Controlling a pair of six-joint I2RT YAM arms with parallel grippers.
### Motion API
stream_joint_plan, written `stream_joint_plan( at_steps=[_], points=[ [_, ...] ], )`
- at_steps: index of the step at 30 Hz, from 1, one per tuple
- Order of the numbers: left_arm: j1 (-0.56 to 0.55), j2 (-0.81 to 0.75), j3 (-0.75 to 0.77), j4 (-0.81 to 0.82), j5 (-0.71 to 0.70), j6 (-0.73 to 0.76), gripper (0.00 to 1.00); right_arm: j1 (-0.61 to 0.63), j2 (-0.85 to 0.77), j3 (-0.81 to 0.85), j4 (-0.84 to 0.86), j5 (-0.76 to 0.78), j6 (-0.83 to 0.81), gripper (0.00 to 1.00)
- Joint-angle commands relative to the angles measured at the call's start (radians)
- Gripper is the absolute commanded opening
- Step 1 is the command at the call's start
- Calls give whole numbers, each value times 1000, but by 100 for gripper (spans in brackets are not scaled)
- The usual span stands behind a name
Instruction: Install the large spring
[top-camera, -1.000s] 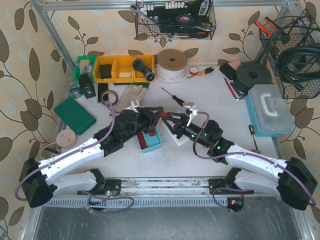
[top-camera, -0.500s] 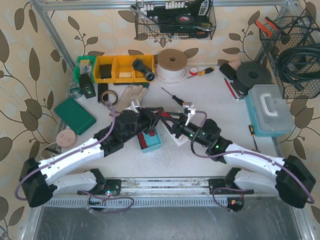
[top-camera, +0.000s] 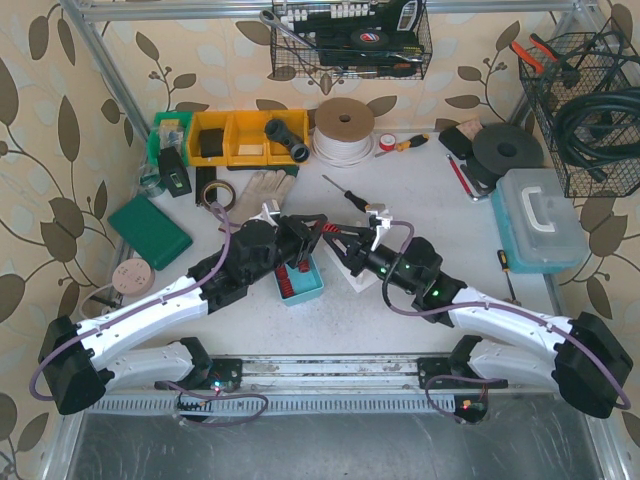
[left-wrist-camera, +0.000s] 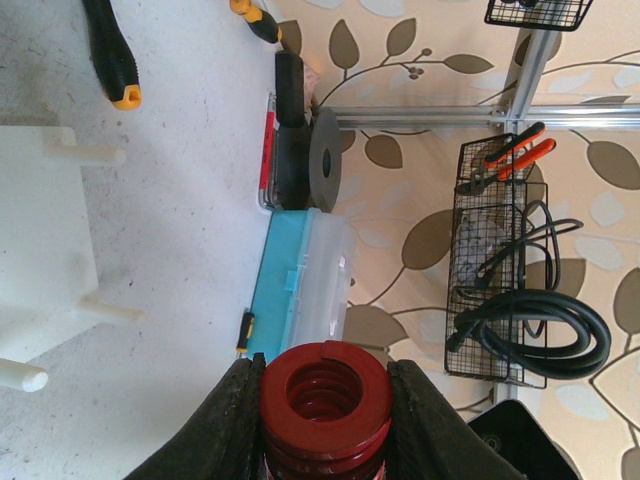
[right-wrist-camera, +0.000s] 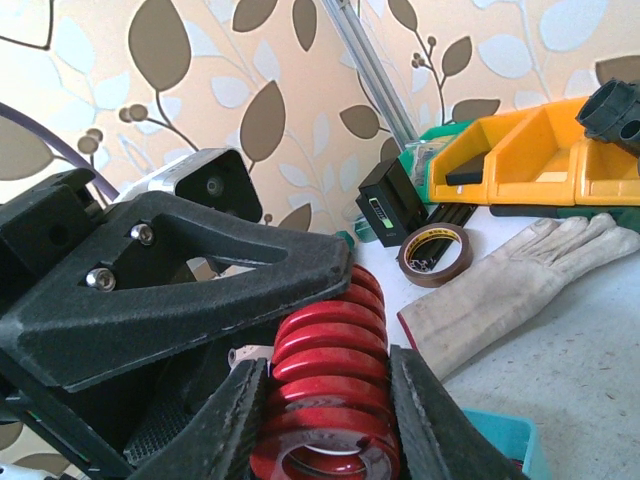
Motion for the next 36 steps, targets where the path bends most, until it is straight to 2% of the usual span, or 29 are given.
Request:
stream_joint_plan(
  at_steps=[1, 4, 5, 8, 9, 11, 14, 18, 22, 27, 31, 36],
  points=[
    [-8, -20, 10, 37, -17, -13, 0, 0, -27, 65, -97, 22, -16, 13],
    [-9, -30, 6, 17, -19, -6, 0, 0, -26, 119, -208, 11, -31, 7],
    [-8, -36, 8, -10, -20, -4, 3, 0, -23, 133, -239, 9, -33, 5],
    [-9, -57, 57, -180, -43, 30, 52, 1, -12, 197, -375, 25, -40, 0],
    [-8, -64, 92, -259, -55, 51, 60, -1, -6, 223, -428, 33, -44, 0],
    [-8, -71, 152, -406, -82, 106, 68, -2, 7, 272, -533, 52, -65, 0],
    [-8, -84, 203, -555, -131, 200, 72, -3, 28, 361, -713, 89, -97, 0],
    [-9, -103, 205, -687, -211, 353, 75, -7, 104, 542, -1055, 186, -140, 0],
    [-8, -120, 131, -693, -257, 503, 76, -37, 233, 724, -1320, 249, -182, 0],
    [-8, -140, 58, -663, -304, 677, 76, -101, 327, 829, -1413, 179, -243, 0],
    [-9, -181, -11, -635, -351, 794, 75, -174, 401, 893, -1487, 141, -224, 0],
    [-8, -275, -112, -574, -349, 818, 74, -236, 512, 979, -1545, 81, -232, 0]
  ],
)
